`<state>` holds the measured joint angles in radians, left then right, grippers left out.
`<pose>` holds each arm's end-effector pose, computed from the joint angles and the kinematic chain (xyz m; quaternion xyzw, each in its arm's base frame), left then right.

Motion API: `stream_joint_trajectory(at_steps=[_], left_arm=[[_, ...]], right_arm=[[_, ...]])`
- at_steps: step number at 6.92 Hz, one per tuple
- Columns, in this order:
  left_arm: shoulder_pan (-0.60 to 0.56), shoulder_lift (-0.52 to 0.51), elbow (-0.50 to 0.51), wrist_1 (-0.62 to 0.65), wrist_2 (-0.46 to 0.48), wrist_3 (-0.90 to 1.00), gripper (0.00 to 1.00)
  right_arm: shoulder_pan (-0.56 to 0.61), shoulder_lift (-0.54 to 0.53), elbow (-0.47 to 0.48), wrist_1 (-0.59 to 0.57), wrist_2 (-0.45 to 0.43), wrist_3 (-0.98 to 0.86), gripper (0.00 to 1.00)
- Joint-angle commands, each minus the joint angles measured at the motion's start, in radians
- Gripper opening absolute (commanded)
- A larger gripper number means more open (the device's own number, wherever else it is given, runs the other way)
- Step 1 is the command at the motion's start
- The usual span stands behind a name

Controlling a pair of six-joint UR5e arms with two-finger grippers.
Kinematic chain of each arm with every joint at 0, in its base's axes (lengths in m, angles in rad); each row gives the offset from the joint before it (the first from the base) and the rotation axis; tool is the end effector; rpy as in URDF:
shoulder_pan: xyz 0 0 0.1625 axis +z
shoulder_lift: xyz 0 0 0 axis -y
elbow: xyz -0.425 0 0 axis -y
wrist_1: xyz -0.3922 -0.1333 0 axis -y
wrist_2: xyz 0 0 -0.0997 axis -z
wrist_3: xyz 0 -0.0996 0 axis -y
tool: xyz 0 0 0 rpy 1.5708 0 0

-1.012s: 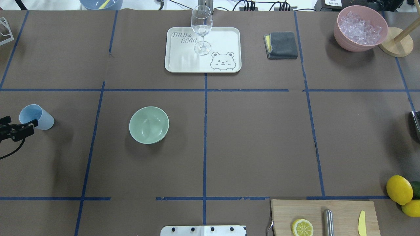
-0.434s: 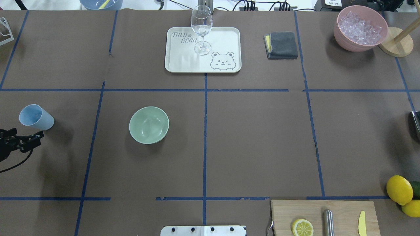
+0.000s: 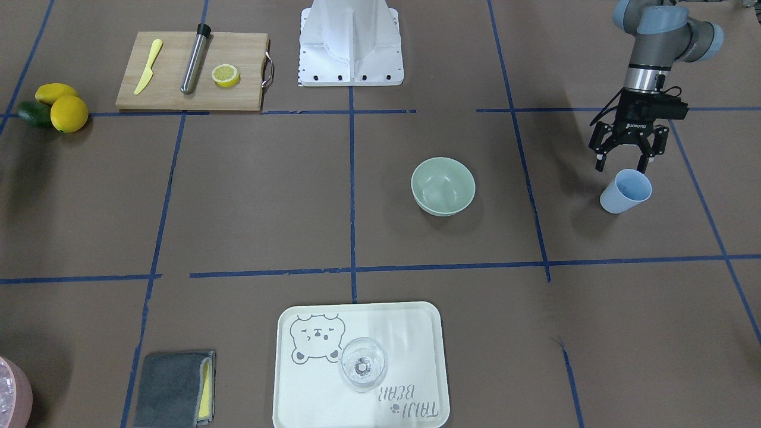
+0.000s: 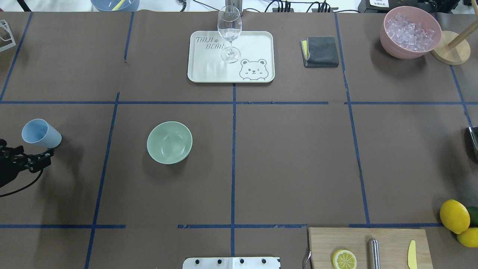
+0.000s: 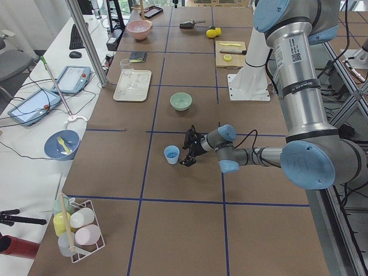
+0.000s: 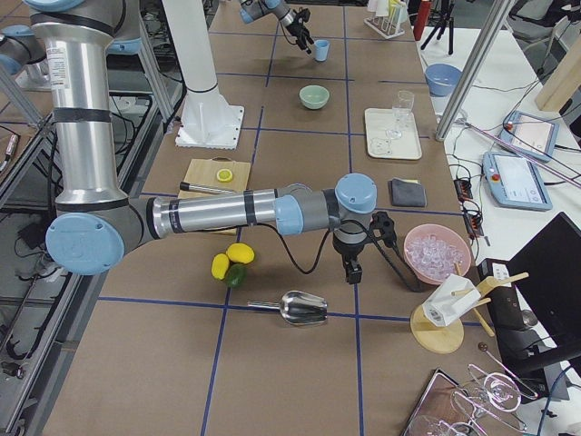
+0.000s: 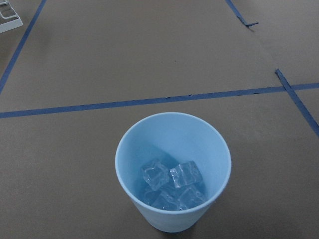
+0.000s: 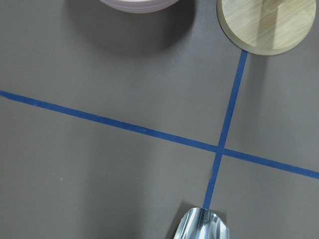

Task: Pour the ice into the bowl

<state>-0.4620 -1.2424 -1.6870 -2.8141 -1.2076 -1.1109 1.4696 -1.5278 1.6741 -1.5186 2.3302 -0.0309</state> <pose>0.2627 -0.3192 0.6097 0.3564 0.3644 -0.0899 0.8556 0.0120 -0.5222 0.5811 0.0790 -0.3718 -0.0976 0.9198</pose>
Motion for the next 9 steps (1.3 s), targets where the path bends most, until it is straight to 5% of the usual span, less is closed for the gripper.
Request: stream_joint_trajectory(at_steps=[1, 9], left_arm=[[0.000, -0.041, 0.036, -0.001, 0.008, 0.008, 1.00], [-0.102, -0.129, 0.113, -0.002, -0.004, 0.118, 1.00]], right_arm=[[0.000, 0.000, -0.001, 0.000, -0.002, 0.000, 1.00], [0.002, 0.005, -0.001, 0.000, -0.003, 0.002, 1.00]])
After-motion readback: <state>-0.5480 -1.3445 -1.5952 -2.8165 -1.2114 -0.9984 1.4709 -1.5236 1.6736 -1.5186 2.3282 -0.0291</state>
